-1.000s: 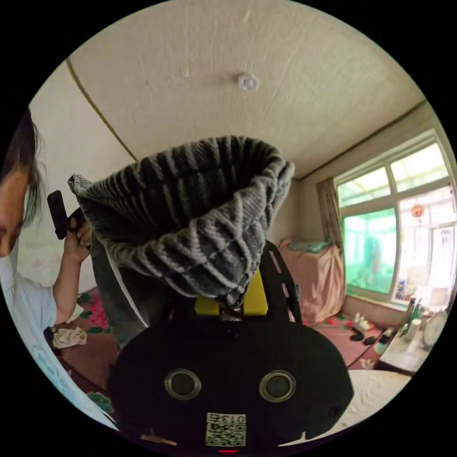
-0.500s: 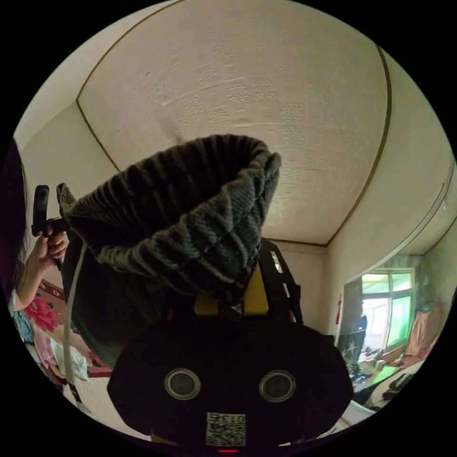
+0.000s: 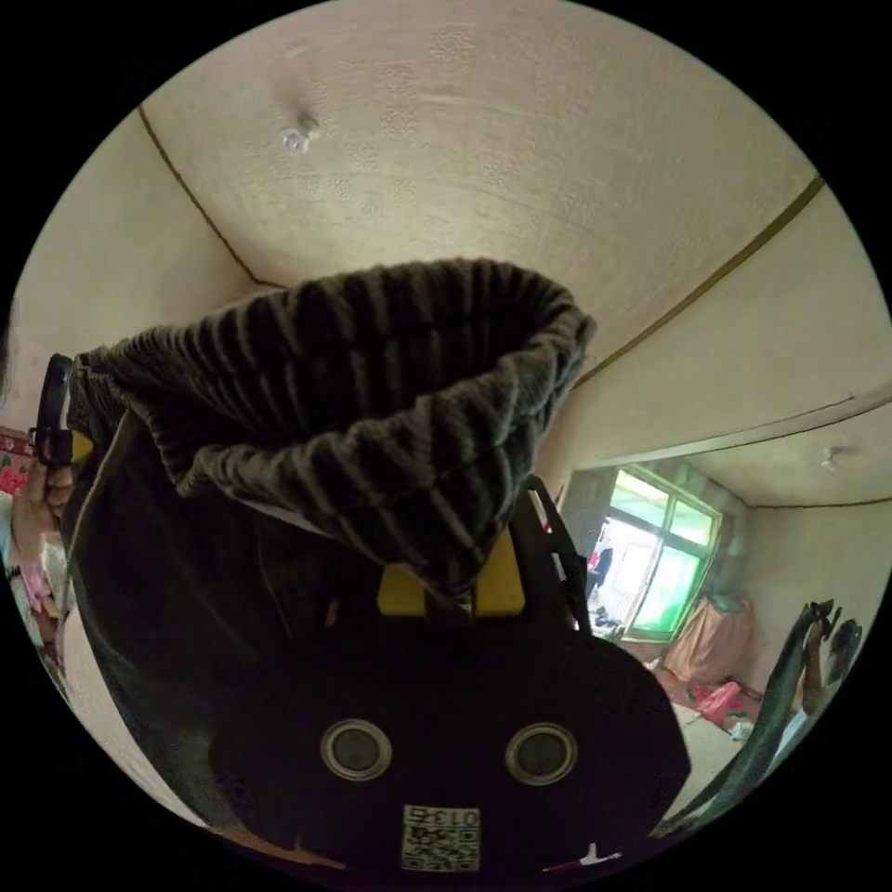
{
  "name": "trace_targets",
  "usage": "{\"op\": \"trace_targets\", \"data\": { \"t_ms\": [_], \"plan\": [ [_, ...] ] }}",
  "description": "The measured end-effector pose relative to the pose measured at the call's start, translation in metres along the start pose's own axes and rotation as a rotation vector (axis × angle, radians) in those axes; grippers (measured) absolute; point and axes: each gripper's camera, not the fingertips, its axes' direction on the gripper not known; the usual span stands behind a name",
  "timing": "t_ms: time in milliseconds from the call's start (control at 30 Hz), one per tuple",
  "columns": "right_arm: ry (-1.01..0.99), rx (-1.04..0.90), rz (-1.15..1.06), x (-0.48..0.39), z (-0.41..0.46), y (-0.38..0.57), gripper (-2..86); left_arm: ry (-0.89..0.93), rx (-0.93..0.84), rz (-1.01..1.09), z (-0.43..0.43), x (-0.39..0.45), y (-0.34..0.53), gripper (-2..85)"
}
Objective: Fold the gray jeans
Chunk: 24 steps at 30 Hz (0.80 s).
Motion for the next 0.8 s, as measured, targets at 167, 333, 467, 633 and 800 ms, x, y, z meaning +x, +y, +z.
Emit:
{"op": "trace_targets", "data": {
  "t_ms": [167,333,467,633,800],
  "plan": [
    [-0.281,-0.112,0.005,-0.024,0.125,0.047,6.2,-0.089,-0.027,-0.317,-0.020,-0.132,0.061,2.6],
    [-0.637,-0.204,-0.007,-0.125,0.243,0.100,6.2,-0.337,-0.070,-0.481,-0.100,-0.200,0.125,2.7],
    [-0.936,-0.351,-0.036,-0.259,0.327,0.150,6.1,-0.567,-0.125,-0.647,-0.174,-0.244,0.187,2.9],
    [-1.186,-0.593,-0.029,-0.425,0.382,0.221,6.2,-0.831,-0.206,-0.820,-0.254,-0.288,0.256,3.6],
    [-1.215,-0.781,-0.155,-0.555,0.382,0.260,6.8,-1.004,-0.315,-1.009,-0.315,-0.334,0.329,4.5]
  ]
}}
